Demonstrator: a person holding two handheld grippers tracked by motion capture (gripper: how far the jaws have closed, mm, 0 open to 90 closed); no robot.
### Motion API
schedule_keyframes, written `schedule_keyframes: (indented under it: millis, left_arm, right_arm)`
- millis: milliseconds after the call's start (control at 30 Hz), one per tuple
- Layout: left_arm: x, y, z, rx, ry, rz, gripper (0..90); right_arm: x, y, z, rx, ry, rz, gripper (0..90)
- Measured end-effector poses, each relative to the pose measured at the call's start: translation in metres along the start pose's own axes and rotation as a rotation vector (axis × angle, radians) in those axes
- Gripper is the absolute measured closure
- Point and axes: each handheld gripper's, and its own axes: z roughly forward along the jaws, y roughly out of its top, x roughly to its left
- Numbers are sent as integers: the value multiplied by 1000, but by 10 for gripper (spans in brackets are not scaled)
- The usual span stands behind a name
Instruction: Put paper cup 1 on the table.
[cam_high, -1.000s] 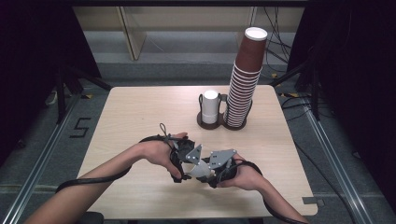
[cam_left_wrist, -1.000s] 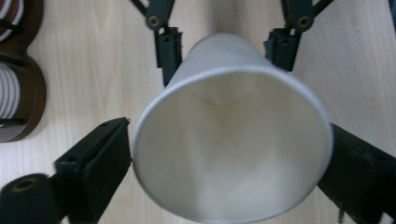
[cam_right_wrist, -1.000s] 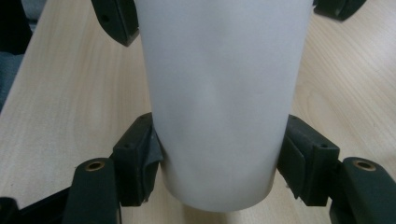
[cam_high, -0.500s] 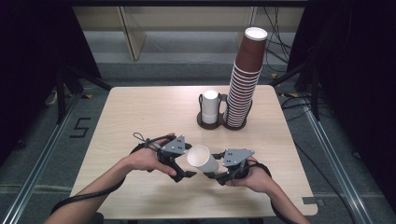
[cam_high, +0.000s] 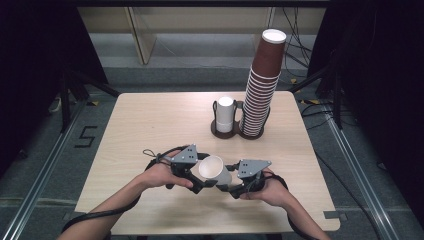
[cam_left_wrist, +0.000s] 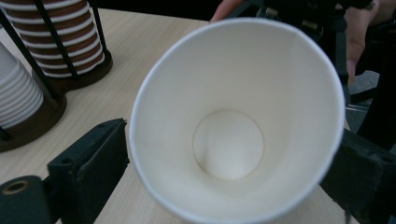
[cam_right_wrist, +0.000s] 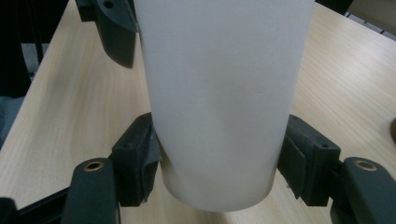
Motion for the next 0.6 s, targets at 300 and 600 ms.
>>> schedule_keyframes:
  millis: [300, 600]
  left_arm:
    - [-1, 2, -1, -32, 0, 12, 143]
    - [-3, 5, 0, -45, -5, 32, 209]
  right_arm:
    - [-3, 3, 0, -53, 0, 26, 354]
    - [-3, 3, -1, -59, 14, 39, 348]
